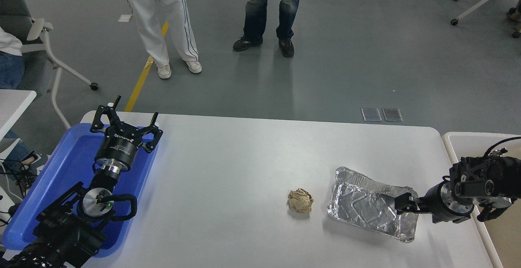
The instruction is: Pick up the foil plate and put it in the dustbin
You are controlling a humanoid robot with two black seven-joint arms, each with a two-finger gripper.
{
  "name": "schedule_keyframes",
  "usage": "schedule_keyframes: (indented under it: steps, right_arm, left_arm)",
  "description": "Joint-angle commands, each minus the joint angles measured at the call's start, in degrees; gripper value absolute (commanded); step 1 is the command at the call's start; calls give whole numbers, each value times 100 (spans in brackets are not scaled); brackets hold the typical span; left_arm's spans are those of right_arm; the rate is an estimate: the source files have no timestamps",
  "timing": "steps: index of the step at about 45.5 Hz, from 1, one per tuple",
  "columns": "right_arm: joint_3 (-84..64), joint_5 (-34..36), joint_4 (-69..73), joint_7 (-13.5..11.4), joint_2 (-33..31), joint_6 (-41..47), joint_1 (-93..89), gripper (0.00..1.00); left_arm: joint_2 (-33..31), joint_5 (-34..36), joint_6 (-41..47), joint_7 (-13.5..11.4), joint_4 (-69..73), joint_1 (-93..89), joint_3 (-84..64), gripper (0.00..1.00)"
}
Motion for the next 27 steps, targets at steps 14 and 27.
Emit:
schedule_keyframes:
  steps: [14, 27]
  right_arm:
    - [50, 49, 122, -21, 41, 19, -82, 31]
    - [50, 119, 333, -21, 15, 45, -56, 0]
  left_arm:
    - [-1, 0, 0, 0, 0, 0, 1, 100]
    - [-1, 0, 0, 0, 0, 0, 1, 100]
